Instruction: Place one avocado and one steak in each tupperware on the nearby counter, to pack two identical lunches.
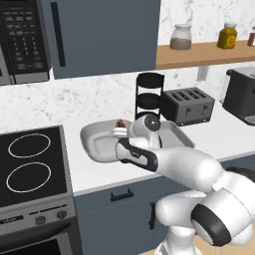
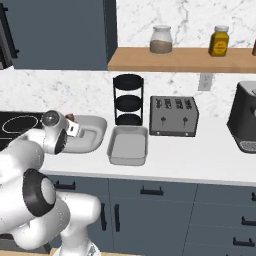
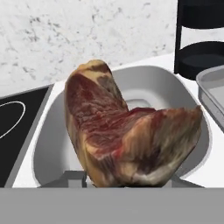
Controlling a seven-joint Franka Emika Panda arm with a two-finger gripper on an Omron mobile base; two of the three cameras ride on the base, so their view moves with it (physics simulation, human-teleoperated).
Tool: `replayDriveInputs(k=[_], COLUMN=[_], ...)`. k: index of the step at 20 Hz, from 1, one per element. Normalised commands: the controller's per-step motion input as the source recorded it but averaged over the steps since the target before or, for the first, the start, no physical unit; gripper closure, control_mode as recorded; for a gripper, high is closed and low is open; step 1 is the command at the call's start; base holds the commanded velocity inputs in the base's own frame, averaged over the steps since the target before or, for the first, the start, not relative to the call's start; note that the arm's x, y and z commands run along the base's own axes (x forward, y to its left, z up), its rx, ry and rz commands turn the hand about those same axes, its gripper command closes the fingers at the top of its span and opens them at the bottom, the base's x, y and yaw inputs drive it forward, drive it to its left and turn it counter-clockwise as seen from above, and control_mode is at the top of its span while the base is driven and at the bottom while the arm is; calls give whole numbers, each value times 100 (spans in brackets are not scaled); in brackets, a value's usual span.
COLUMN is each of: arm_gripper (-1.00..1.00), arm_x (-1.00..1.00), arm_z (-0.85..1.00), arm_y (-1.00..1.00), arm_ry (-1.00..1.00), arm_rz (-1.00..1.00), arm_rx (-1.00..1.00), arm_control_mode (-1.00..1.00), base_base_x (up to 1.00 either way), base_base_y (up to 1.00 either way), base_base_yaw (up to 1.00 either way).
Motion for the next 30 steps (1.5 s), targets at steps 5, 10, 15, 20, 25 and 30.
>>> replayDriveInputs(k=[5, 10, 15, 20, 25, 30], arm_gripper=[100, 100, 100, -100, -100, -100], arm_x=[68, 37, 2, 16, 17, 9], arm_z=[-26, -46, -35, -1, 38, 62], arm_y=[10, 15, 15, 11, 0, 0], arm_ry=[3, 0, 0, 0, 1, 5], arm_rz=[-1, -1, 0, -2, -3, -1], arm_rx=[-3, 0, 0, -3, 0, 3], arm_control_mode=[-100, -100, -100, -100, -100, -100], base_base_x=[0, 0, 0, 0, 0, 0], base_base_y=[0, 0, 0, 0, 0, 0], base_base_yaw=[0, 0, 0, 0, 0, 0])
